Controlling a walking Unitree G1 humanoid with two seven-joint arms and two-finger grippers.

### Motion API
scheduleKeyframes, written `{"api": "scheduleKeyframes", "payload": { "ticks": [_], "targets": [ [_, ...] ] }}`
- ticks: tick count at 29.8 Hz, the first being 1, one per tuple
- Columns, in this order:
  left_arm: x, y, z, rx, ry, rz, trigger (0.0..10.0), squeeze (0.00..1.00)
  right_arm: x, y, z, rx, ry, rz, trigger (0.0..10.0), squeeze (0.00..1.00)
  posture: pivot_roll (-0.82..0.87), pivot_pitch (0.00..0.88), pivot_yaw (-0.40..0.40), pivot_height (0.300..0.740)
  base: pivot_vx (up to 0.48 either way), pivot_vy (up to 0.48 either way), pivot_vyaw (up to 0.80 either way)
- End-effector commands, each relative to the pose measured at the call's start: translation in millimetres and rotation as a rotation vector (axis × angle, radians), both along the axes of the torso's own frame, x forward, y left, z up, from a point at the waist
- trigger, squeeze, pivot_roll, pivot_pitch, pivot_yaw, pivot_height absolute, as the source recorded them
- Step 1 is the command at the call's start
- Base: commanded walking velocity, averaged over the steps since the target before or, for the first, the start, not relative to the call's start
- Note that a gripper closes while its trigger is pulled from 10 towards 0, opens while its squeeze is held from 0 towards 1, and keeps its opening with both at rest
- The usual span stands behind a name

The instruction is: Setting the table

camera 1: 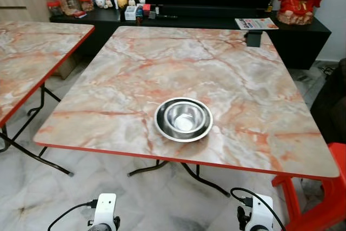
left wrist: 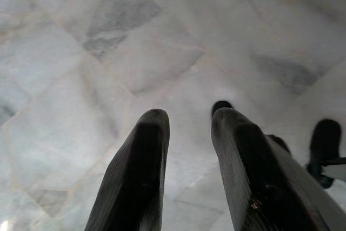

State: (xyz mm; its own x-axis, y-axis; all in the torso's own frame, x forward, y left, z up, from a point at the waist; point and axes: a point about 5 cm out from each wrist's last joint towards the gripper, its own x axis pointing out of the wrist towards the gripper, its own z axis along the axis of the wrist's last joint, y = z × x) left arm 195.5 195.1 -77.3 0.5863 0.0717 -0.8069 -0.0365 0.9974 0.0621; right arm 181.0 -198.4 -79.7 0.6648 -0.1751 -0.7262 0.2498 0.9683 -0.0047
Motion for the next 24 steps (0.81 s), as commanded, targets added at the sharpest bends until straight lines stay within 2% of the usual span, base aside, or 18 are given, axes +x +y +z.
{"api": "scheduleKeyframes", "payload": {
  "ticks": [1,24],
  "targets": [
    [-1.0,3.2,-0.3,0.015,0.011,0.002,10.0,0.0,-0.6,-1.8,0.1,0.003,-0.004,-0.021,10.0,0.0,-0.09,0.0,0.033,0.74,0.0,0.356,0.0],
    [-2.3,9.0,0.0,0.035,0.016,0.01,10.0,0.0,-2.0,0.5,-0.6,0.017,-0.01,-0.036,10.0,0.0,-0.08,0.0,0.043,0.74,0.0,0.352,0.0]
  ]
}}
